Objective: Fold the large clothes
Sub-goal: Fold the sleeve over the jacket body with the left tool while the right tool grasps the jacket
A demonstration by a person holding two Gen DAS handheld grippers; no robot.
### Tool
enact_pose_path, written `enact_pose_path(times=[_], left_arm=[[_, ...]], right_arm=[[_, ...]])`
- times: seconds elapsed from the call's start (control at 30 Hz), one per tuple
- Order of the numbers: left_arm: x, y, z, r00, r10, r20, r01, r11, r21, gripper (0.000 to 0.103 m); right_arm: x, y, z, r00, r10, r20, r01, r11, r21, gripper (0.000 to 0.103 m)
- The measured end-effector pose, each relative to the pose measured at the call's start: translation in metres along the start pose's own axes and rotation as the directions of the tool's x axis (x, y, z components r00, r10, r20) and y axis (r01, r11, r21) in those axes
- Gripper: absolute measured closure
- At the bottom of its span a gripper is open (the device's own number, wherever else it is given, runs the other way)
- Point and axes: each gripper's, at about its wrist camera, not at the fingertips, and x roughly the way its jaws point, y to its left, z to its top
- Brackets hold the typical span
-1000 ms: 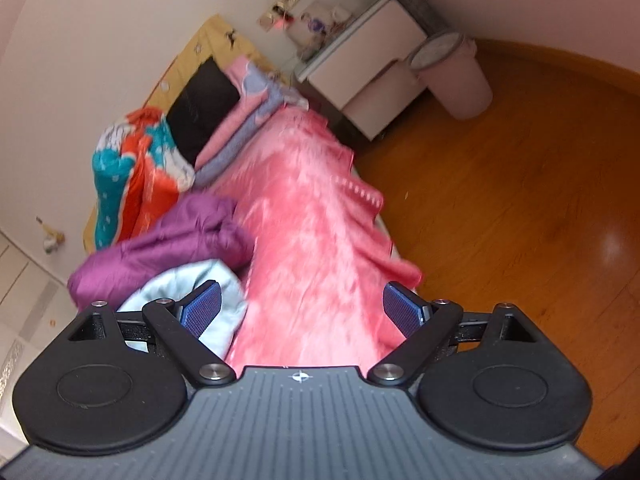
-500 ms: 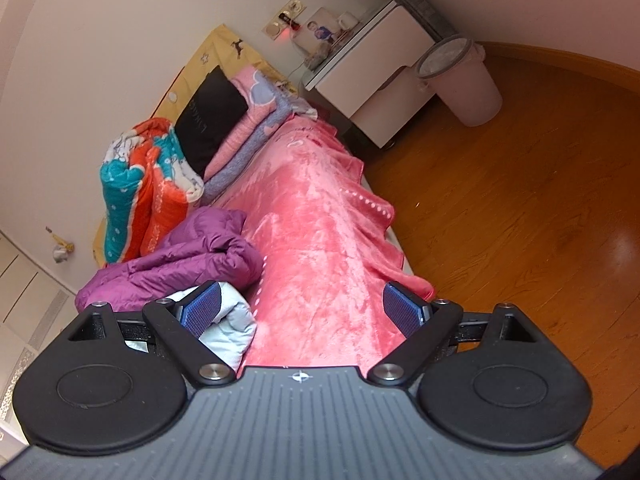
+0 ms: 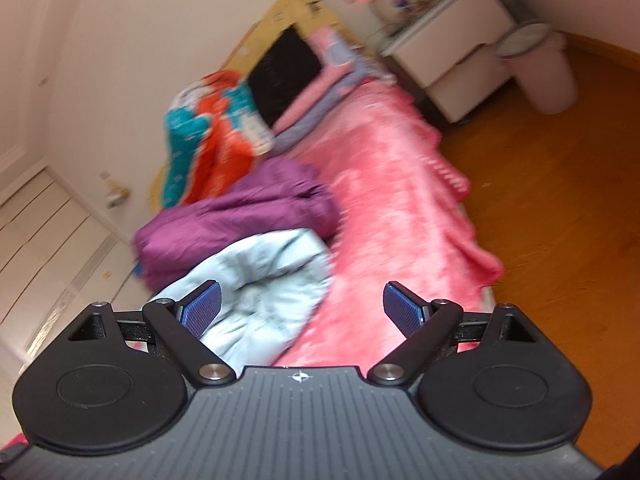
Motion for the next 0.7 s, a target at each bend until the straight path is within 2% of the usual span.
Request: enact_pose_path(times=[0.13, 0.23, 0.27, 0.4, 0.43, 0.47, 0.53, 0.57, 0.67, 0.7], left_arm=[[-0.036, 0.042, -0.020, 0.992, 0.123, -0.002, -0.122, 0.989, -0.078, 0.084], [-0.049, 0.076, -0.041, 0.981, 0.194, -0.013, -0.193, 0.970, -0.146, 0.080], [-0.053, 0.086, -0.047, 0.976, 0.218, -0.014, -0.218, 0.962, -0.164, 0.078], [-0.066, 0.122, -0.063, 0.956, 0.293, -0.006, -0.286, 0.927, -0.241, 0.057], [-0.072, 0.127, -0.065, 0.953, 0.303, 0.000, -0.293, 0.924, -0.245, 0.055], [-0.073, 0.131, -0.066, 0.951, 0.310, 0.010, -0.298, 0.921, -0.253, 0.049], [-0.081, 0.140, -0.066, 0.949, 0.313, 0.043, -0.289, 0.915, -0.281, 0.042], [-0.085, 0.145, -0.066, 0.948, 0.311, 0.061, -0.281, 0.914, -0.293, 0.040], [-0.101, 0.157, -0.066, 0.952, 0.280, 0.122, -0.230, 0.920, -0.317, 0.028], [-0.105, 0.163, -0.066, 0.952, 0.265, 0.154, -0.203, 0.922, -0.331, 0.024]], right_arm=[[0.008, 0.022, -0.011, 0.987, 0.122, -0.107, -0.128, 0.990, -0.056, 0.000], [0.015, 0.053, -0.030, 0.952, 0.194, -0.237, -0.240, 0.953, -0.183, 0.000], [0.017, 0.064, -0.039, 0.931, 0.217, -0.292, -0.287, 0.932, -0.222, 0.000], [0.018, 0.100, -0.075, 0.839, 0.256, -0.480, -0.439, 0.839, -0.320, 0.000], [0.018, 0.105, -0.083, 0.811, 0.262, -0.523, -0.466, 0.829, -0.308, 0.000], [0.019, 0.108, -0.090, 0.774, 0.283, -0.566, -0.498, 0.825, -0.268, 0.000], [0.020, 0.113, -0.102, 0.695, 0.333, -0.637, -0.558, 0.809, -0.186, 0.000], [0.019, 0.117, -0.107, 0.664, 0.345, -0.663, -0.577, 0.800, -0.161, 0.000], [0.020, 0.127, -0.127, 0.581, 0.341, -0.740, -0.606, 0.787, -0.113, 0.000], [0.018, 0.132, -0.134, 0.565, 0.322, -0.759, -0.617, 0.776, -0.130, 0.000]])
